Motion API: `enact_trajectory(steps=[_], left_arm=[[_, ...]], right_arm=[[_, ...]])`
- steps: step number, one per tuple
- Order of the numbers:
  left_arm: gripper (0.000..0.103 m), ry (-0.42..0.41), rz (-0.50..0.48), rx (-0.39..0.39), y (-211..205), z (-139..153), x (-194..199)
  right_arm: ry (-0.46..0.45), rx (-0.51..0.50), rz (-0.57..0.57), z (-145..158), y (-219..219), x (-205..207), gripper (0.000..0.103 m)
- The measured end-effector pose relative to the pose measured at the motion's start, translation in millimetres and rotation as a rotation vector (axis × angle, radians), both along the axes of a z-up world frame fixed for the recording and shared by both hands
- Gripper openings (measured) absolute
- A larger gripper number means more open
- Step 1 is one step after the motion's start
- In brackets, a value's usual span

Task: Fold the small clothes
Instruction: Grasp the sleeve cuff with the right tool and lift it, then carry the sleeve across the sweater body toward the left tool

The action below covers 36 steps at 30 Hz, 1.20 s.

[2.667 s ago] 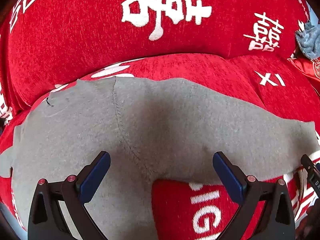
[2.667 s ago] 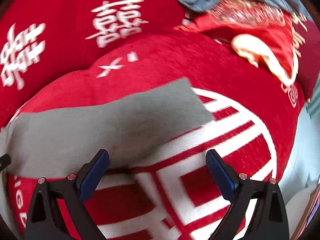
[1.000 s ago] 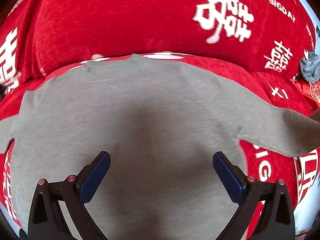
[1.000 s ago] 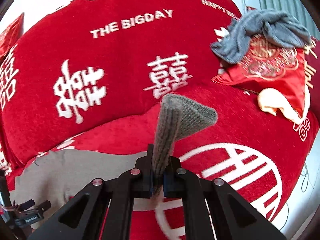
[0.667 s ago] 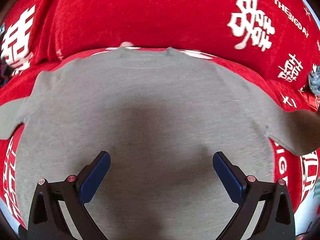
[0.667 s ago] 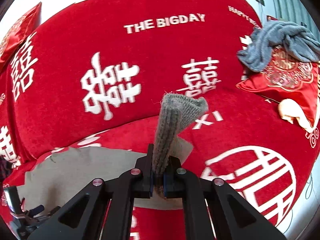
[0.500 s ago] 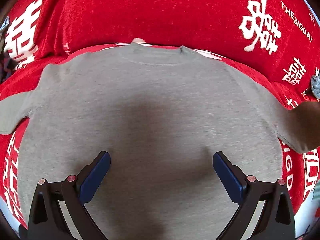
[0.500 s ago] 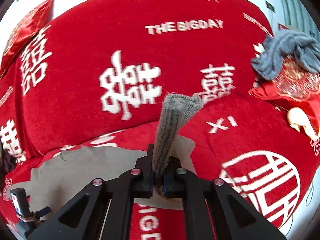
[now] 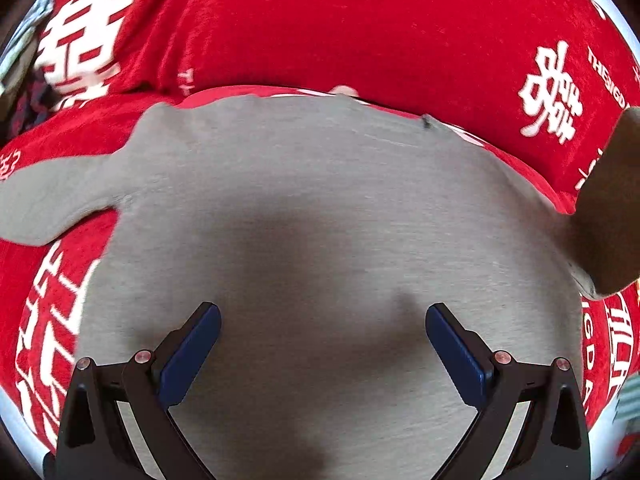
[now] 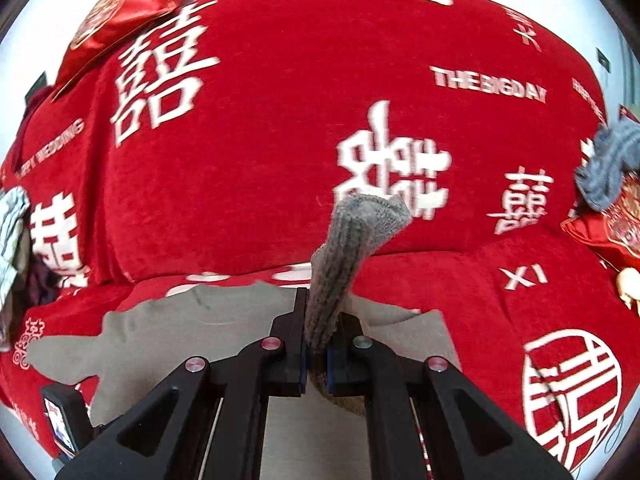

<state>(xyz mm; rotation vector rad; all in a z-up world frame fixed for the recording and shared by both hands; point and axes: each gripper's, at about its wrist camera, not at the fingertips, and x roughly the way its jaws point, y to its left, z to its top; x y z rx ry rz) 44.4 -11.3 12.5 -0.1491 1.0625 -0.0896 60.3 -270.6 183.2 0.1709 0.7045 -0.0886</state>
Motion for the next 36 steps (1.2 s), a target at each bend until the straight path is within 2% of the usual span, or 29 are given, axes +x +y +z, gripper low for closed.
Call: enact_trajectory(steps=[9,16,22,36], left_arm=[[0.103,-0.010,0.049,-0.022,43,3,-7],[0.103,-0.033,0.074,-0.047,72,9,-22],[0.103,-0.036,0.102,-0.076,97,10,-33],[0.103,-0.042,0.160,-0.110,145,7,-52]], right_arm=[[-0.009,-0.040,0.108,10,83,15,0.006],[0.001,-0.080,0.178,5,138,23,0.006],[0.043,-0.104,0.219,-18,179,29,0.006],[0.189,-0.136,0.299,-103,260,48,0.006]])
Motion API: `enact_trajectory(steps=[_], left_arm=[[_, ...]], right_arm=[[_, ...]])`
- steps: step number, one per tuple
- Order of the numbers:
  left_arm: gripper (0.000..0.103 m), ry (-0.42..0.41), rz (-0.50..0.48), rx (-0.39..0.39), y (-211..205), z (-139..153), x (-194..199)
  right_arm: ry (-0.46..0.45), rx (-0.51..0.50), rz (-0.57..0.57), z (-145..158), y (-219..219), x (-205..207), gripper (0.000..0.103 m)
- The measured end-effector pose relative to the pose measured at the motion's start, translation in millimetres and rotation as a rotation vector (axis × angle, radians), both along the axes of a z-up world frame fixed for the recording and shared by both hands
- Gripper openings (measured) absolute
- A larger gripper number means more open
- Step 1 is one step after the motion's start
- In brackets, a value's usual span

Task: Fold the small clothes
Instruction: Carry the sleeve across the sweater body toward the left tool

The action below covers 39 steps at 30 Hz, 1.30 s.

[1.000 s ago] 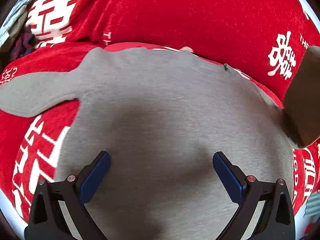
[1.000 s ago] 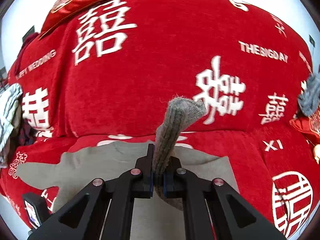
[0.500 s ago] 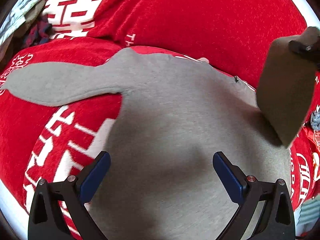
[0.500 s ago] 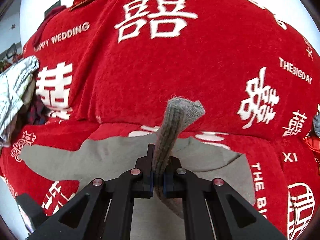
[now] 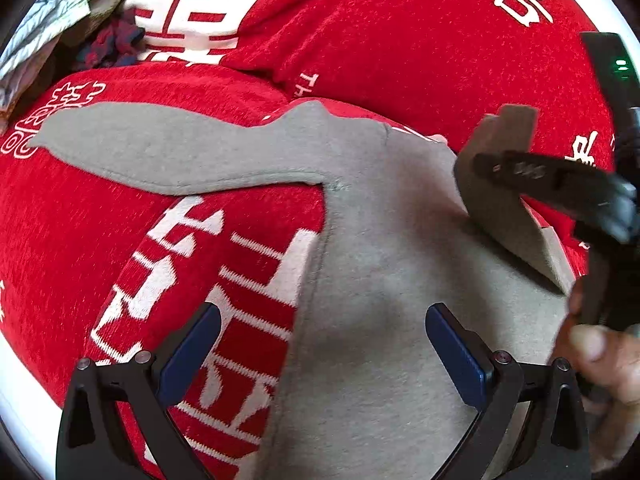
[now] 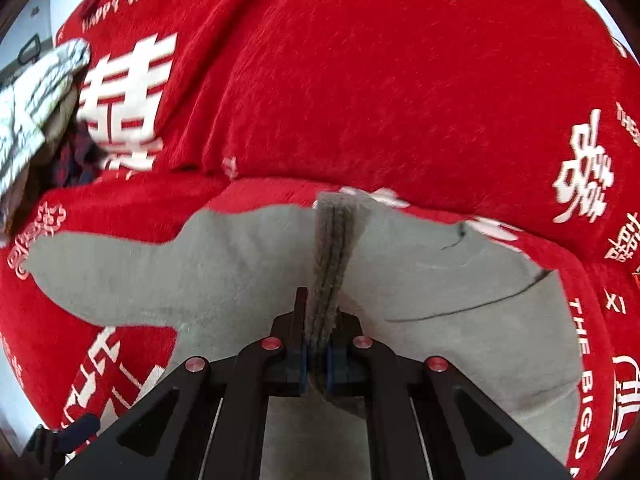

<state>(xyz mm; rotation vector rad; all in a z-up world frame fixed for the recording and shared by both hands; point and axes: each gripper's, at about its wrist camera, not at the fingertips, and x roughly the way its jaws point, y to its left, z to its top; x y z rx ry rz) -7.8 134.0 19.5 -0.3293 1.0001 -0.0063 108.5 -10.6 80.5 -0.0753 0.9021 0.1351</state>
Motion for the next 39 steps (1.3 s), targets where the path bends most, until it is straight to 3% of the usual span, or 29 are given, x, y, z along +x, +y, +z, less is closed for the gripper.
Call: enact_trajectory(steps=[5,7,8,9,11,14,16,19,23,27,31,33,39], left_arm=[[0.103,0.010,0.004,-0.016,3,-5,-4],[0.103,0.010,0.006,-0.028,2,-4,-5],[0.103,0.008,0.005,-0.031,0,-2,-5],[0.103,0.002,0.003,-0.031,-3,1,-5],[0.103,-0.010,-0.006,-0.024,-7,8,-6],[0.103,-0.035,-0.032,-0.005,-22,22,-5],[0.103,-0.038,-0.061,0.000,-36,28,-1],[0.103,-0.027,-0.107,0.019,-62,29,9],[0.103,0.017,-0.184,0.029,-107,19,28],[0.103,0.086,-0.219,0.091,-143,-6,51],[0.103,0.095,-0.195,0.170,-148,-14,67],[0.103,0.099,-0.192,0.180,-145,-16,74],[0.103,0.081,-0.187,0.213,-144,-22,81]], right_arm=[[0.107,0.034,0.062,-26,12,7,0.014],[0.152,0.075,0.114,-31,13,6,0.028],[0.162,0.091,0.145,-30,14,4,0.040],[0.157,0.103,0.169,-28,13,0,0.051],[0.132,0.130,0.200,-19,8,-6,0.059],[0.093,0.192,0.190,-1,-17,-14,0.059],[0.065,0.223,0.165,9,-41,-18,0.059],[0.036,0.170,0.063,14,-90,-22,0.061],[0.073,0.054,-0.163,-8,-172,-20,0.061],[0.153,0.102,-0.290,-42,-229,-6,0.061],[0.203,0.134,-0.309,-65,-247,26,0.063],[0.207,0.142,-0.322,-68,-248,51,0.075],[0.288,0.141,-0.346,-82,-254,108,0.091]])
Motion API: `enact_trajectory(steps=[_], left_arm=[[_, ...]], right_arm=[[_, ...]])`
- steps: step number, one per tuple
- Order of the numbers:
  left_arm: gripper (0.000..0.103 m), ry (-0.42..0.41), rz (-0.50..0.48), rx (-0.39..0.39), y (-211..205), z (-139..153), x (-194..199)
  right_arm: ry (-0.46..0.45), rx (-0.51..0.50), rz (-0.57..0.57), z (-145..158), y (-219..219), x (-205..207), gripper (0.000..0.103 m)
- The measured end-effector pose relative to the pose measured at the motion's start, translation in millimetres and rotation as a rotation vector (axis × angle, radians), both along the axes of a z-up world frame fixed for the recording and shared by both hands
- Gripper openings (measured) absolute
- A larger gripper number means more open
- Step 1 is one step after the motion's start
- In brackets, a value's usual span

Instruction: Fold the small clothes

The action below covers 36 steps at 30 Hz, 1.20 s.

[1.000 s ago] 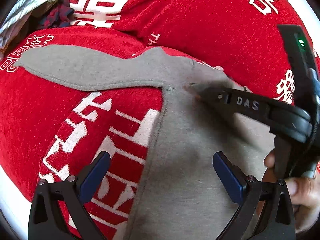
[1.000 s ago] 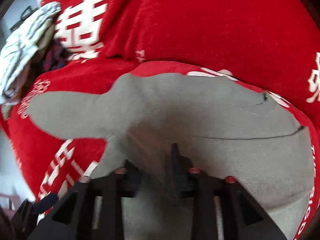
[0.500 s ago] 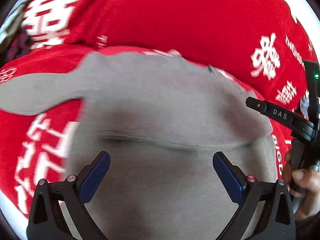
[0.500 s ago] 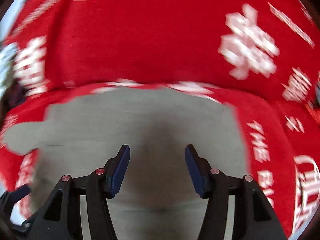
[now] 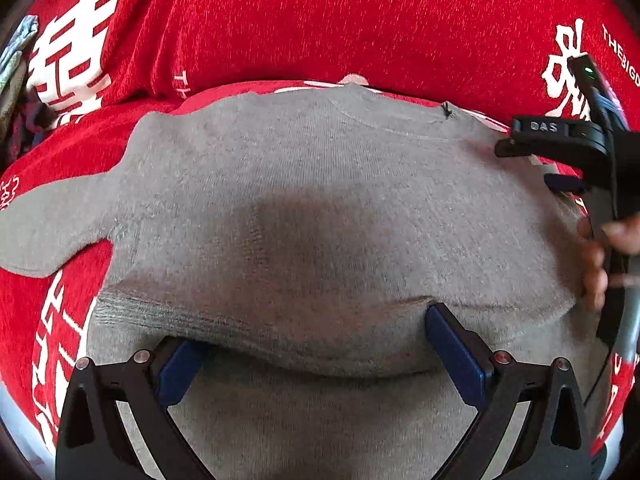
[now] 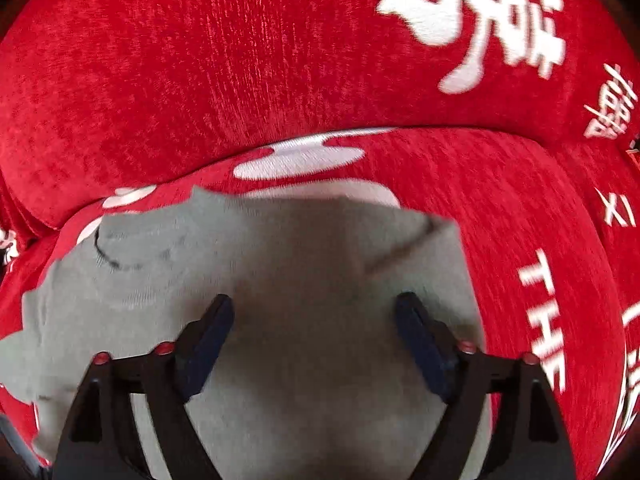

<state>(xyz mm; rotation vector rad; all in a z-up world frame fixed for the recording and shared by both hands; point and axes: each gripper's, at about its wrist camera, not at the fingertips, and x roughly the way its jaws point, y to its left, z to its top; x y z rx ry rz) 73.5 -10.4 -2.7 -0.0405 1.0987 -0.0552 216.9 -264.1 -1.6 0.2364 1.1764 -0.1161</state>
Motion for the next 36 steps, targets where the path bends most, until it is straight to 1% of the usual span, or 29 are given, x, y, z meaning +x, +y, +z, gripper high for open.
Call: enact_trajectory(steps=[2,4,6,8,9,12,13,16,18,20,22,24,26,27,28,30,31,32,33,36], left_arm=[[0.103,0.001,0.001,-0.002,-1,1,3],[0.103,-0.001,0.023,-0.020,1,6,2],[0.103,-0.020,0.048,-0.033,4,11,-2],[0.103,-0.011,0.045,-0.030,2,8,-3],[0.103,-0.004,0.041,-0.012,-1,4,-5],[0.103,-0.031,0.030,0.030,-7,1,-9],[0.103,-0.032,0.032,0.026,-6,1,-9],[0.103,-0.028,0.061,0.011,0,8,-15],[0.103,-0.051,0.059,0.001,2,12,-25],[0.103,-0.042,0.051,0.014,2,6,-31],[0.103,-0.058,0.042,0.023,3,5,-38],[0.103,-0.060,0.035,0.048,3,6,-46],[0.103,-0.084,0.035,0.039,9,12,-54],[0.103,-0.097,0.047,0.036,15,16,-57],[0.103,-0.105,0.061,0.031,23,18,-59],[0.103,-0.106,0.107,0.008,44,21,-58],[0.103,-0.103,0.154,-0.009,64,23,-56],[0.103,-0.103,0.195,-0.021,80,24,-54],[0.103,-0.103,0.228,-0.031,94,25,-54],[0.103,-0.094,0.407,-0.072,165,27,-50]], right_arm=[[0.012,-0.022,0.022,-2,1,6,0.091],[0.010,-0.022,0.037,3,2,2,0.091],[-0.058,0.032,0.037,18,2,-23,0.091],[-0.097,0.059,0.035,25,3,-47,0.091],[-0.109,0.060,0.037,27,5,-62,0.091],[-0.114,0.057,0.038,22,11,-92,0.091],[-0.115,0.045,0.045,19,16,-101,0.091],[-0.152,-0.063,0.076,21,31,-134,0.091],[-0.193,-0.085,0.090,27,40,-154,0.091],[-0.206,-0.116,0.111,28,50,-168,0.091],[-0.198,-0.119,0.125,27,52,-179,0.091],[-0.209,-0.109,0.114,25,54,-188,0.091],[-0.203,-0.118,0.105,25,57,-194,0.091],[-0.210,-0.124,0.104,26,59,-198,0.091],[-0.237,-0.112,0.106,28,61,-206,0.091],[-0.259,-0.094,0.124,27,69,-211,0.091],[-0.255,-0.095,0.147,22,75,-211,0.091],[-0.259,-0.143,0.166,19,83,-213,0.092],[-0.282,-0.180,0.177,19,89,-215,0.092],[-0.276,-0.177,0.179,19,91,-213,0.092]])
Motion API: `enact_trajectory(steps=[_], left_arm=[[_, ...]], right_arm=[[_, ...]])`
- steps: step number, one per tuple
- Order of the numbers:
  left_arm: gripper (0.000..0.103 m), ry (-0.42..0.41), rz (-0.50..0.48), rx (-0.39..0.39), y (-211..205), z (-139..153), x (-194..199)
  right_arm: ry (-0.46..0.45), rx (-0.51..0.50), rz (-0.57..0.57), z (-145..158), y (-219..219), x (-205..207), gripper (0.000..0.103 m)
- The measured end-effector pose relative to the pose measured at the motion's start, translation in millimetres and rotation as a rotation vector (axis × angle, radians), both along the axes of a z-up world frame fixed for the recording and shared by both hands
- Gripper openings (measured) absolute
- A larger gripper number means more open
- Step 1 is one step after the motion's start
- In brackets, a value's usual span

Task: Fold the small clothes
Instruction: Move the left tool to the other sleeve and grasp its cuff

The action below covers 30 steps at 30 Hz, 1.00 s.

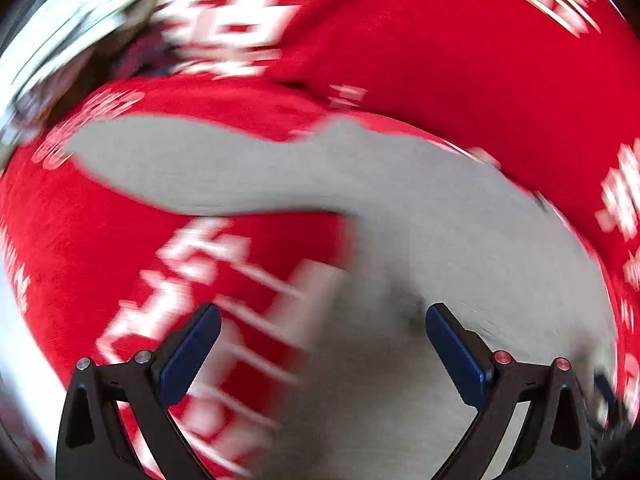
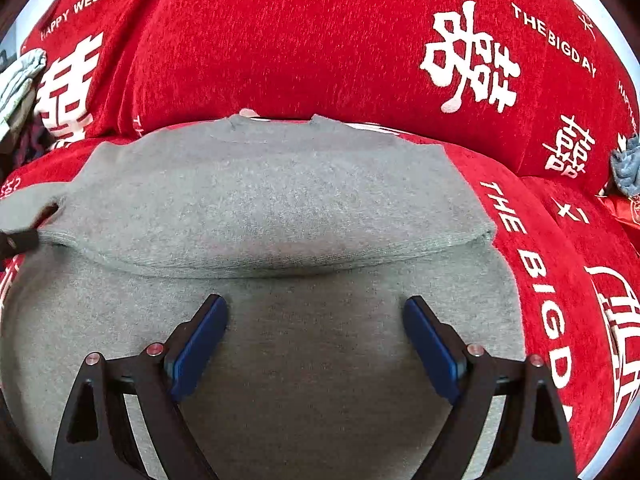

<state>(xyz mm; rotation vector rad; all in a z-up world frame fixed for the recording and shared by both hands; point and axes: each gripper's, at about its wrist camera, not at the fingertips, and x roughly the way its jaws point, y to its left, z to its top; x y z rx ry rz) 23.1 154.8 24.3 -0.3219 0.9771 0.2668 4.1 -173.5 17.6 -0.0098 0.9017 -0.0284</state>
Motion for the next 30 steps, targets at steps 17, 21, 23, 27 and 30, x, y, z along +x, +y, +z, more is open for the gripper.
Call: enact_trajectory(steps=[17,21,23,27,30], left_arm=[[0.103,0.177,0.496,0.055,209,-30,90],[0.102,0.126,0.468,0.031,230,-29,100],[0.084,0.092,0.473,0.026,240,-24,100],[0.020,0.006,0.447,-0.025,258,-15,86],[0.014,-0.042,0.430,-0.123,274,-13,74]], right_arm=[[-0.007,-0.034,-0.016,0,3,-2,0.093],[0.001,-0.048,-0.018,1,5,-2,0.093],[0.010,-0.069,-0.022,4,8,-1,0.093],[0.028,-0.095,0.001,15,19,6,0.093],[-0.009,-0.096,0.027,31,33,14,0.093]])
